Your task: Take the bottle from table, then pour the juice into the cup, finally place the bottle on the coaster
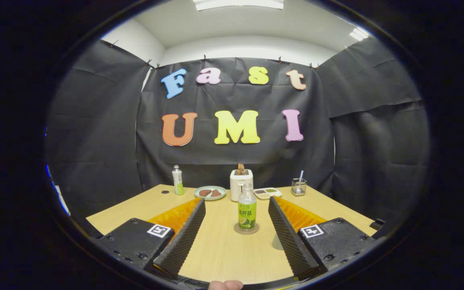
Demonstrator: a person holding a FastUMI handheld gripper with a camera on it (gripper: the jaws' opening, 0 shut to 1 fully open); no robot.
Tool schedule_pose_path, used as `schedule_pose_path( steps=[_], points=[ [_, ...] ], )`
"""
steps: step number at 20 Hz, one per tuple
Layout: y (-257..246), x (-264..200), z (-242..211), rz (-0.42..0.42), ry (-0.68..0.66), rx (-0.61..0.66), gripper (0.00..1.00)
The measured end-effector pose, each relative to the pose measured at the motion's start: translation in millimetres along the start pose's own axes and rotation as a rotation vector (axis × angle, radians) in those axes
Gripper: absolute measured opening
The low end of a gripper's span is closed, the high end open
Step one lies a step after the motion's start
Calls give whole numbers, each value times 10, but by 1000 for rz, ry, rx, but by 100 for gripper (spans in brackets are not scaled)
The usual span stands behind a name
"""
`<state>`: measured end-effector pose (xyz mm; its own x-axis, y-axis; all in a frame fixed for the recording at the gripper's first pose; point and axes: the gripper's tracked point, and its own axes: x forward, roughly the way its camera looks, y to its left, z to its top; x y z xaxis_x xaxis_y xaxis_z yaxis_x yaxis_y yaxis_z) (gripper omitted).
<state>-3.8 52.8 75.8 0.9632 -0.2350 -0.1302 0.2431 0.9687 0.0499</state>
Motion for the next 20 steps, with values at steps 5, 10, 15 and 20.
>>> schedule_pose_path(
  steps=[5,10,15,20],
  points=[
    [53,-35,13,15,-8,-25,100],
    [89,-57,9,22,-9,-40,100],
    [81,-79,22,21,-16,-33,100],
    [104,-93,-7,26,-15,-27,100]
  ],
)
